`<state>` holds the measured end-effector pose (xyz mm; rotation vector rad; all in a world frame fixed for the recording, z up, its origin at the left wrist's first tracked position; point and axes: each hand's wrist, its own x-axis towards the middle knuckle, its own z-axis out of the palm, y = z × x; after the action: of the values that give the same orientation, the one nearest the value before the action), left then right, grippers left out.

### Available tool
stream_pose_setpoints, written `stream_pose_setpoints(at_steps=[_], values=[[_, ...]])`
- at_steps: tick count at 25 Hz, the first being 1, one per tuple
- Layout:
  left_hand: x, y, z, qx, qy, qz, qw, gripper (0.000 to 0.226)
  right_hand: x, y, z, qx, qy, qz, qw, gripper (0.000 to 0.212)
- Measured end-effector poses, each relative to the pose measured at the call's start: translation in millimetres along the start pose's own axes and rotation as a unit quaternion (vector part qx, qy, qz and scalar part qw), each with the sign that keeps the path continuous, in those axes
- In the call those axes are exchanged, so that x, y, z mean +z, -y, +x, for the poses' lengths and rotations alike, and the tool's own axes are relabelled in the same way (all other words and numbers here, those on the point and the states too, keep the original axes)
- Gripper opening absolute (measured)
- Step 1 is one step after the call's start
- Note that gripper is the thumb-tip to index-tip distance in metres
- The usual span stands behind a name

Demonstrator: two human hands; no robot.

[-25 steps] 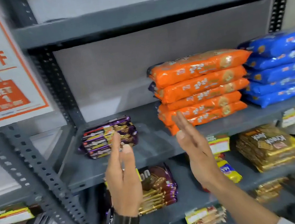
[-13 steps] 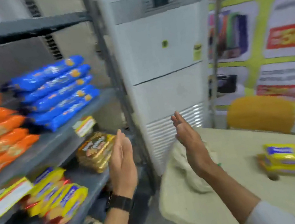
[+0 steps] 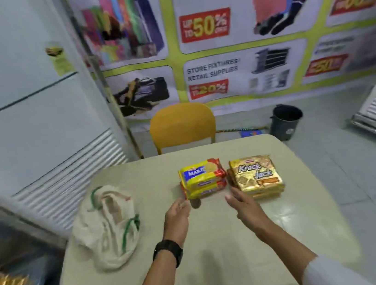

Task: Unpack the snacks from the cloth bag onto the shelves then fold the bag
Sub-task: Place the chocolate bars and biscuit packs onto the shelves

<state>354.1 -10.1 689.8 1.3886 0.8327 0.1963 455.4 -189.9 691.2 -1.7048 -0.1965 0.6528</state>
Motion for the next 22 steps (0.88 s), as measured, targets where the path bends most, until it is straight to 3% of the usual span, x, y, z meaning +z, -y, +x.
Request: stream_pose_setpoints(at_steps=[3, 10, 15, 18, 22], values=[[22, 10, 36, -0.011, 0.019, 0.04, 0.999, 0.013, -19, -22, 25, 0.04, -0.022, 0.007, 0.999, 0.055], [40, 49, 123, -0.067, 0.014, 0.056, 0.996, 0.052, -10, -54, 131, 0.062, -0.047, 0.092, 0.993, 0.053], [44, 79, 188, -0.094, -0.021, 0.008, 0.995, 0.066, -1, -94, 201, 0.059, -0.054, 0.048, 0.996, 0.069], [53, 95, 209, -0.068, -0.002, -0.03, 0.997, 0.051, 3, -116, 224, 0.056, -0.07, 0.062, 0.994, 0.066], [59, 109, 217, -0.058, -0.029, -0.075, 0.995, 0.055, 7, -131, 240, 0.044, -0.098, 0.13, 0.986, 0.048]])
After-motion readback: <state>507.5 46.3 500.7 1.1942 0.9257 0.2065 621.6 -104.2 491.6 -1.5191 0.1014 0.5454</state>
